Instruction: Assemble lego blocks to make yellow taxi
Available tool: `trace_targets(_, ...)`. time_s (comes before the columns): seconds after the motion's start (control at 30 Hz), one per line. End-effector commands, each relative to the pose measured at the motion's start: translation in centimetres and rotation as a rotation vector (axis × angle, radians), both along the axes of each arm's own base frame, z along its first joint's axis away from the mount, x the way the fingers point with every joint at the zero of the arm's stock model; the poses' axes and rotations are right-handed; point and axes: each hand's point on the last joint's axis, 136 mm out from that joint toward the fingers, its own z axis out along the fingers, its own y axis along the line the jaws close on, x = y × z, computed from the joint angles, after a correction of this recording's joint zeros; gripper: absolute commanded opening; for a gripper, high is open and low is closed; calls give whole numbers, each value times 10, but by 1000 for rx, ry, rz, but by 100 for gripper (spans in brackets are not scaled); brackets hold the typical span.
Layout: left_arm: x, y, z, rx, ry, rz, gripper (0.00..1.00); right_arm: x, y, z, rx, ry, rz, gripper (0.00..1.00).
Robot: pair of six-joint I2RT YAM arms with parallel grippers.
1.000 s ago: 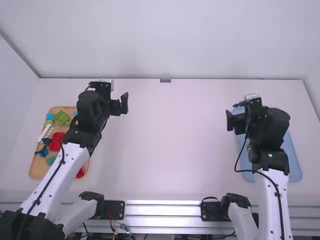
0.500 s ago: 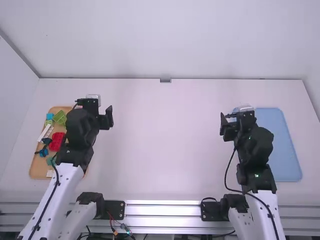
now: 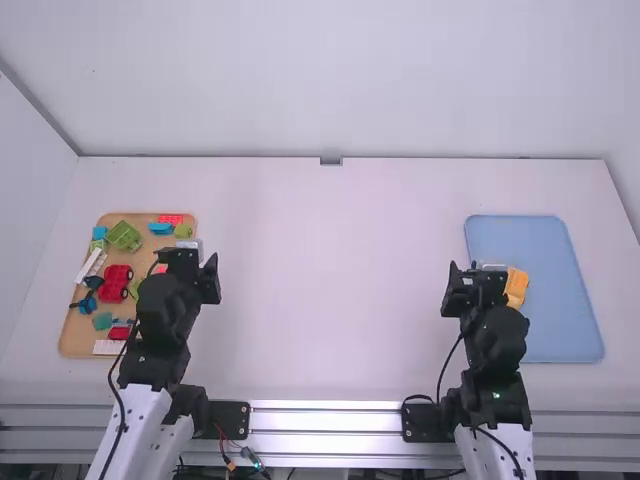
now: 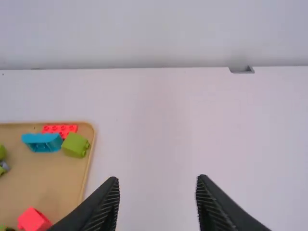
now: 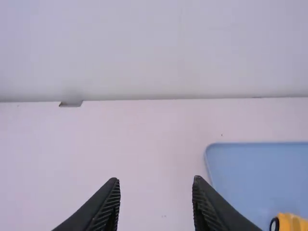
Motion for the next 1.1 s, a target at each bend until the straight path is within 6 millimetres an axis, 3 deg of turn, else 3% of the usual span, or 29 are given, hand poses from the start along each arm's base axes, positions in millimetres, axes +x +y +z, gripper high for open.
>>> trace_targets(0.0, -7, 0, -11, 5, -6, -1, 36, -4, -1, -12, 5, -3, -9, 32)
trace_targets(0.3, -26, 0, -56, 5, -6, -1, 18, -11, -1, -49, 5, -8, -8, 17)
trace_targets(0.43, -31, 0, -72, 5, -9, -1, 11, -12, -1, -37, 5, -64, -8, 11)
trace_targets(0.7, -30, 0, -46, 5, -123, -1, 0, -13, -1, -25, 5, -113, -8, 2)
trace_targets(1.07, -32, 0, -19, 5, -240, -1, 0, -13, -1, -25, 5, -113, -8, 0)
